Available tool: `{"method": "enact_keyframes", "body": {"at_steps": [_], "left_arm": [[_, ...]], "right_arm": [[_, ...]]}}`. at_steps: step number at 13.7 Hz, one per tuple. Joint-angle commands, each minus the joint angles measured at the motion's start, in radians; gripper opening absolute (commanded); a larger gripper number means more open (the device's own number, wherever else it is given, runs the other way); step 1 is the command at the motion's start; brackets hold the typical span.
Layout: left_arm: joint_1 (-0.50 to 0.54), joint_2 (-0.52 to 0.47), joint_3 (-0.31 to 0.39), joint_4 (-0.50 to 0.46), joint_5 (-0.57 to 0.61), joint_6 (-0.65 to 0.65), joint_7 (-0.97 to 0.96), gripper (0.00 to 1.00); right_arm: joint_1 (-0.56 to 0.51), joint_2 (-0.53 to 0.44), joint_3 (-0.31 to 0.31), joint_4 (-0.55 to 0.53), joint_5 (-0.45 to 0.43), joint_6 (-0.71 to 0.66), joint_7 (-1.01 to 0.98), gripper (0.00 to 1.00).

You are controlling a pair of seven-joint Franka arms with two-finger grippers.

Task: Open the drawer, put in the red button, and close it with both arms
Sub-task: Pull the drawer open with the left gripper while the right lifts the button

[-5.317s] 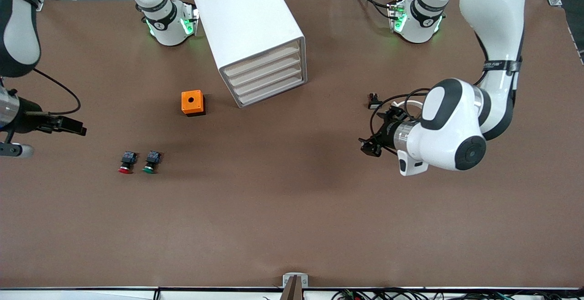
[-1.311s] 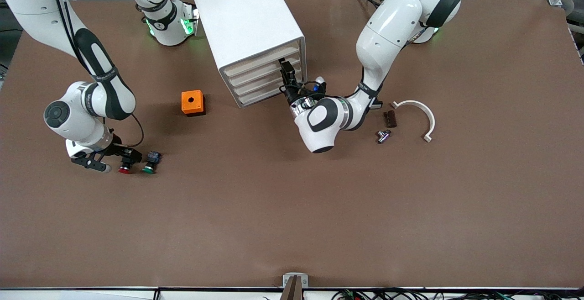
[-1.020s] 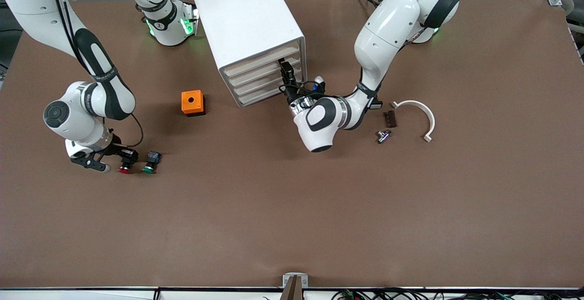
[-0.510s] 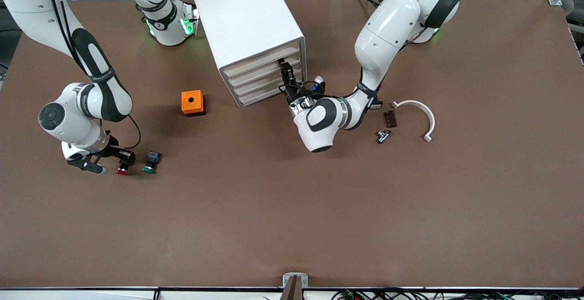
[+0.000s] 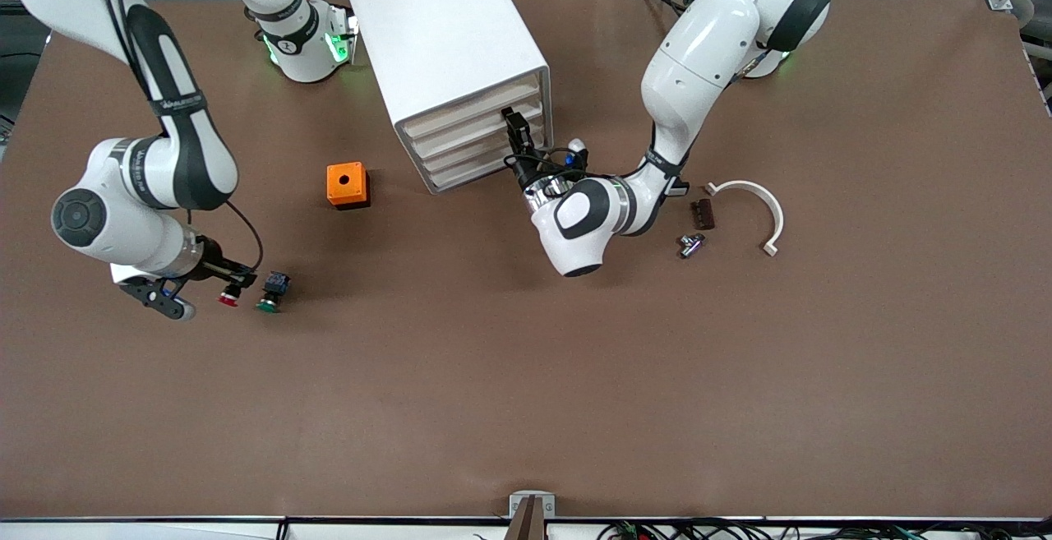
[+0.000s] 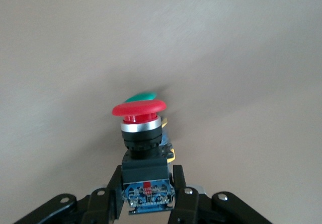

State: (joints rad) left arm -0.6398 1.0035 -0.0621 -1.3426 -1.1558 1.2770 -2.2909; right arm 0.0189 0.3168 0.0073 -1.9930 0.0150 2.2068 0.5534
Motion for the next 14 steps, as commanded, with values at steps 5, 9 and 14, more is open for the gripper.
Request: {"method": "enact_keyframes", "body": {"at_steps": [5, 9, 14], "left_arm": [[0.066, -0.006, 0.005, 0.016, -0.024, -0.027, -0.025, 0.12], [0.133, -0.006, 0.008, 0.017, -0.024, -0.027, -0.025, 0.13], [0.19, -0.006, 0.015, 0.037, -0.022, -0.027, -0.027, 0.15]], "right_arm": [[0.166, -0.099, 0.002, 0.092, -0.003, -0.205, 0.368, 0.0], [0.249, -0.134, 0.003, 0.129, 0.009, -0.271, 0.518, 0.0], [0.361, -0.15, 0.007, 0.209, 0.045, -0.371, 0.721, 0.0]]}}
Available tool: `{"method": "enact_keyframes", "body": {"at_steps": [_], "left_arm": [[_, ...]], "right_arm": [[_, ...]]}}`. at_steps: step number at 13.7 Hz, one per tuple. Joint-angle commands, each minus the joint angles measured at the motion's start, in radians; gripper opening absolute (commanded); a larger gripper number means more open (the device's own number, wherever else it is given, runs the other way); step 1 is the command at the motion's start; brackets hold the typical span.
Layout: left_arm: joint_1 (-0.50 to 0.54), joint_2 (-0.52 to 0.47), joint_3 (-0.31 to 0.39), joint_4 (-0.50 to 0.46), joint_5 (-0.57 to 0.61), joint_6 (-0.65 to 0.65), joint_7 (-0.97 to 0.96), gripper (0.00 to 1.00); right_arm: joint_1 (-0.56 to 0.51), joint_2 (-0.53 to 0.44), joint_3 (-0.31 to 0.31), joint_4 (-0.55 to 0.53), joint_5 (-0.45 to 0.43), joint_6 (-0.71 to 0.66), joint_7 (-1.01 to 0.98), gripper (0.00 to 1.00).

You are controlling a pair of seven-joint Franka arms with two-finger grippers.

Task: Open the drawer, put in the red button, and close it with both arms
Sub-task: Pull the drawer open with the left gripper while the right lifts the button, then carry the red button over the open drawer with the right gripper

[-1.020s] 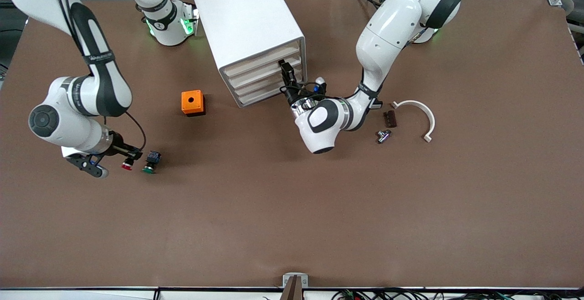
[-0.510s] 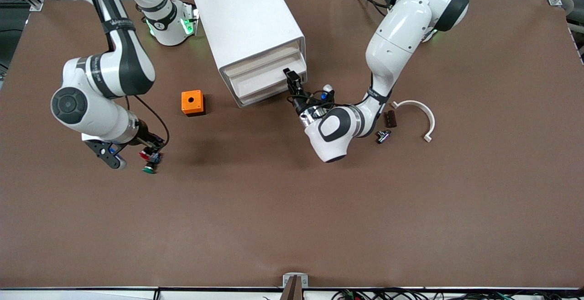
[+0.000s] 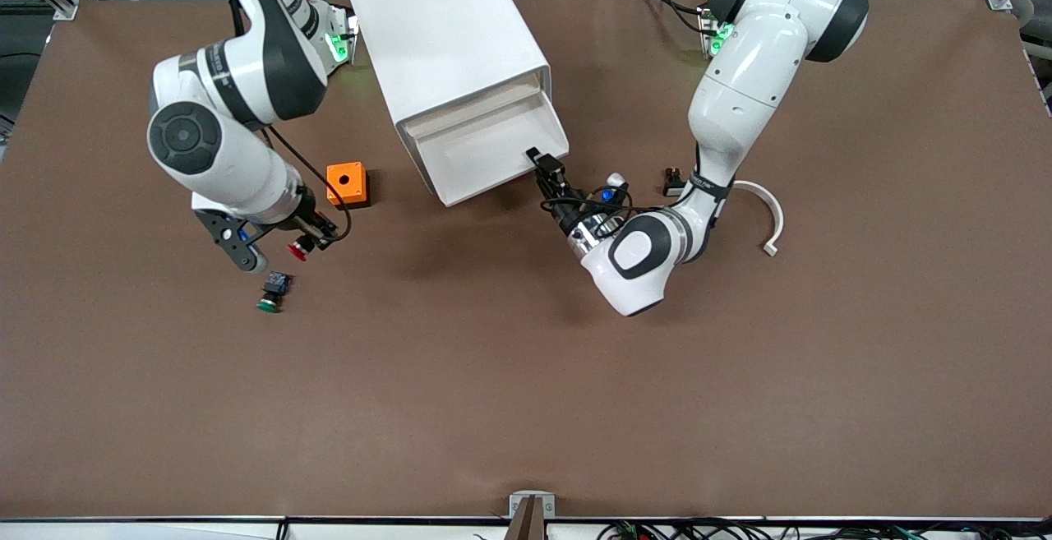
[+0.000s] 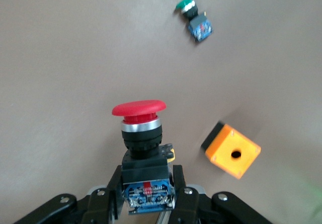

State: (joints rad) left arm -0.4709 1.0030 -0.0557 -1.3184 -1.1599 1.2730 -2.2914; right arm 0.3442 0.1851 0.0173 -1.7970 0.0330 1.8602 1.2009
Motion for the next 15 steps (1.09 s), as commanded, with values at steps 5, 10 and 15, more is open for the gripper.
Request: {"method": "enact_keyframes", "body": {"at_steps": [5, 10, 15], "left_arm": [[0.038, -0.006, 0.013, 0.015, -0.017, -0.023, -0.026, 0.16], [0.043, -0.006, 0.013, 0.016, -0.001, -0.024, -0.019, 1.0], [0.089, -0.007, 0.01, 0.047, 0.009, -0.023, 0.038, 1.0]], "right_arm": [[0.162, -0.027, -0.004, 0.007, 0.071, 0.025, 0.268, 0.0], [0.327, -0.024, -0.004, -0.03, 0.087, 0.099, 0.425, 0.0], [0.426, -0.016, -0.004, -0.104, 0.087, 0.221, 0.457, 0.0]]}}
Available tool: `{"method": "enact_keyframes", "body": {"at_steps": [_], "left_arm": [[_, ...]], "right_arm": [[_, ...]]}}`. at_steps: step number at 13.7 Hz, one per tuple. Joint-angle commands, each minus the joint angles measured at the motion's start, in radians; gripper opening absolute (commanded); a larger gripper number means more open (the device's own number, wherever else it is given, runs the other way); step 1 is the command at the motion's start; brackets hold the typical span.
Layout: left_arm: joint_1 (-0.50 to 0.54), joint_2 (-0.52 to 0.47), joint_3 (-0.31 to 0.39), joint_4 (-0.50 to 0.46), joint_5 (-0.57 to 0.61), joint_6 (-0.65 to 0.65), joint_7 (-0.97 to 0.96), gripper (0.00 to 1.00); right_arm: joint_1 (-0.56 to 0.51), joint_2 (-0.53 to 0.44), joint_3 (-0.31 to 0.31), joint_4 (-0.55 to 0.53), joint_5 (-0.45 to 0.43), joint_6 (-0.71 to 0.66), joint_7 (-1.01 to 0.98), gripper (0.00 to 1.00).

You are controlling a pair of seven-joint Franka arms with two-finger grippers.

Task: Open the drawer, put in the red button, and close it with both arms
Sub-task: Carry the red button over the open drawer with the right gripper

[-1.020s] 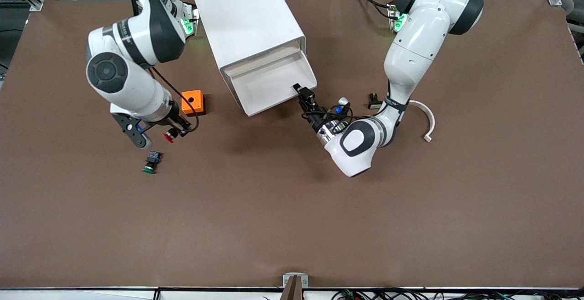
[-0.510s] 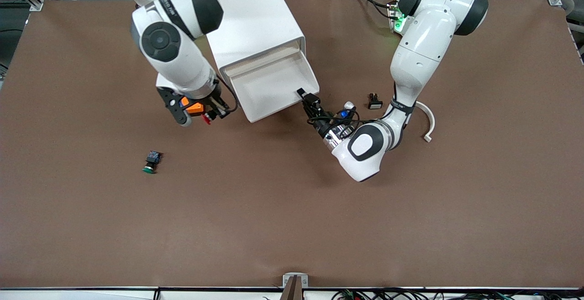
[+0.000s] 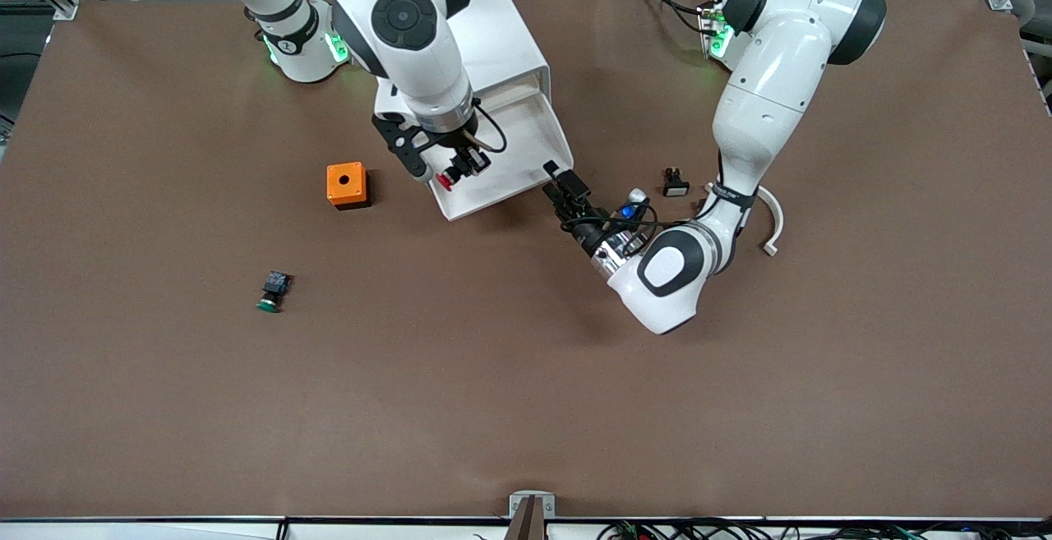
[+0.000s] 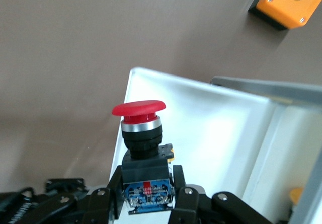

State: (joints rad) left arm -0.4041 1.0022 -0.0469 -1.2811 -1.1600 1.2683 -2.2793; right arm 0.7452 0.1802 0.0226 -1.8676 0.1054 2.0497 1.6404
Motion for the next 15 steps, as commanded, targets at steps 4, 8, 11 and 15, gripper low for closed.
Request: {"method": "enact_keyframes", "body": {"at_steps": [4, 8, 11, 15], "left_arm": [[0.05, -0.022, -0.002, 0.074, 0.069, -0.059, 0.235, 1.0], [0.062, -0.071, 0.001, 0.089, 0.129, -0.07, 0.566, 1.0], [0.057, -0.083, 0.033, 0.132, 0.154, -0.058, 0.748, 1.0], [0.008, -0.112, 0.122, 0.146, 0.221, 0.012, 1.027, 1.0]], "right_arm": [[0.06, 0.01, -0.009, -0.039, 0.014, 0.04, 0.024, 0.0], [0.083, 0.057, -0.01, -0.038, 0.014, 0.076, 0.056, 0.0], [0.105, 0.088, -0.01, -0.036, 0.014, 0.096, 0.134, 0.0], [0.114, 0.102, -0.01, -0.031, 0.014, 0.109, 0.196, 0.0]]}}
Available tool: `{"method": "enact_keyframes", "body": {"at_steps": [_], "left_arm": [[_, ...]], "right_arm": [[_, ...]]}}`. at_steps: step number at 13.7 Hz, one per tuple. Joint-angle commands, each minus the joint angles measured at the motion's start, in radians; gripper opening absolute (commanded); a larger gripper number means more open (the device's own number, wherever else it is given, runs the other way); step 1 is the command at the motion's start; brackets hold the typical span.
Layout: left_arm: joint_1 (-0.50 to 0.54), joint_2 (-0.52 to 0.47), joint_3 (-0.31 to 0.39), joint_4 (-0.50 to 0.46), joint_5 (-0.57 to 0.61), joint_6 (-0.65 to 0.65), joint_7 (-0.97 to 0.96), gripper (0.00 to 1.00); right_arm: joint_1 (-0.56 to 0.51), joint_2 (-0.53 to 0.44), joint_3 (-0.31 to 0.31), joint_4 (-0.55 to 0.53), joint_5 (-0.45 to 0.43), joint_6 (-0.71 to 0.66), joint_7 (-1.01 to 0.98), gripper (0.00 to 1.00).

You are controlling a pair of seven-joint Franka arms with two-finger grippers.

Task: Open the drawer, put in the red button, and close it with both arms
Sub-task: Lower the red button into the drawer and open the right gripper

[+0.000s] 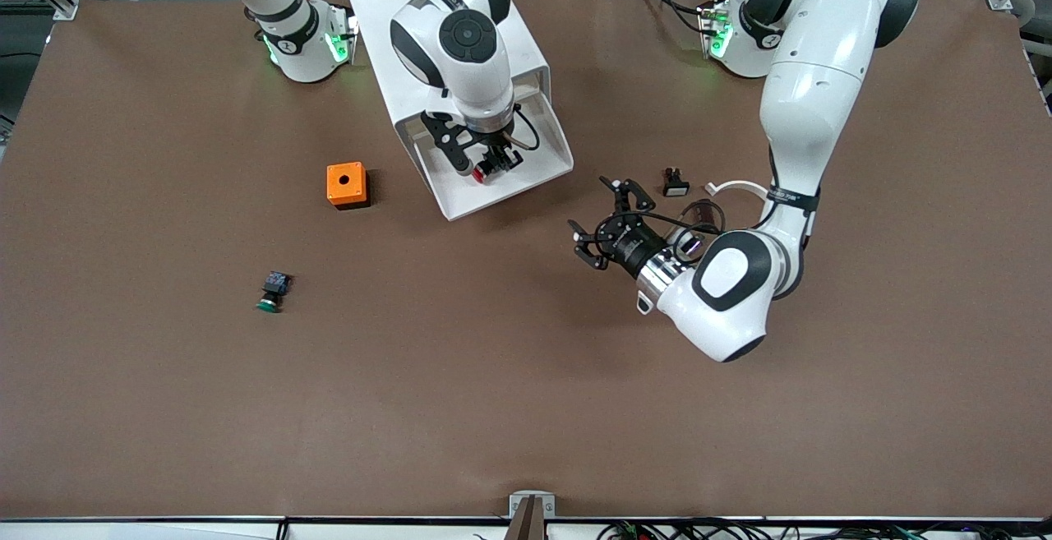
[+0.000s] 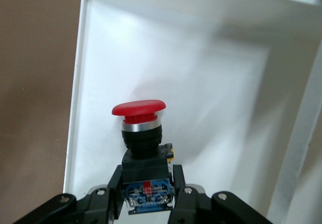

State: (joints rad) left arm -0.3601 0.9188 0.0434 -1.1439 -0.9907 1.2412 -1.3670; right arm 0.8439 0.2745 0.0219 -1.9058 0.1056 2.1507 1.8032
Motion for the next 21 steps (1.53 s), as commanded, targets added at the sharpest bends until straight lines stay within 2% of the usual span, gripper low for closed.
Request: {"method": "enact_keyframes", "body": {"at_steps": [1, 5, 8, 9, 10, 13, 14, 17, 21], "left_arm": [[-0.039, -0.041, 0.032, 0.007, 0.081, 0.079, 0.181, 1.0], [-0.073, -0.087, 0.032, 0.006, 0.213, 0.269, 0.307, 1.0], [-0.088, -0.104, 0.035, 0.004, 0.266, 0.326, 0.362, 1.0], [-0.098, -0.113, 0.035, 0.003, 0.314, 0.354, 0.365, 1.0], [-0.103, -0.115, 0.029, 0.003, 0.343, 0.375, 0.368, 1.0], [-0.14, -0.115, 0.033, 0.003, 0.421, 0.476, 0.371, 1.0], [-0.152, -0.115, 0.032, 0.003, 0.46, 0.512, 0.373, 1.0], [-0.184, -0.115, 0.032, 0.003, 0.544, 0.57, 0.381, 1.0], [-0.246, -0.112, 0.032, -0.003, 0.677, 0.6, 0.37, 1.0]], "right_arm": [[0.017, 0.011, -0.01, 0.011, 0.014, 0.008, 0.044, 0.0], [0.027, 0.018, -0.01, 0.019, 0.013, 0.008, 0.076, 0.0], [0.027, 0.029, -0.01, 0.034, 0.008, 0.008, 0.128, 0.0], [0.027, 0.037, -0.011, 0.045, 0.008, 0.008, 0.134, 0.37], [0.027, 0.043, -0.011, 0.051, 0.006, 0.009, 0.136, 0.99], [0.018, 0.048, -0.011, 0.112, -0.02, -0.009, 0.111, 1.0], [0.011, 0.048, -0.016, 0.146, -0.02, -0.053, 0.057, 1.0], [-0.048, 0.048, -0.019, 0.305, -0.041, -0.332, -0.291, 1.0], [-0.219, 0.023, -0.019, 0.434, -0.043, -0.546, -0.676, 1.0]]}}
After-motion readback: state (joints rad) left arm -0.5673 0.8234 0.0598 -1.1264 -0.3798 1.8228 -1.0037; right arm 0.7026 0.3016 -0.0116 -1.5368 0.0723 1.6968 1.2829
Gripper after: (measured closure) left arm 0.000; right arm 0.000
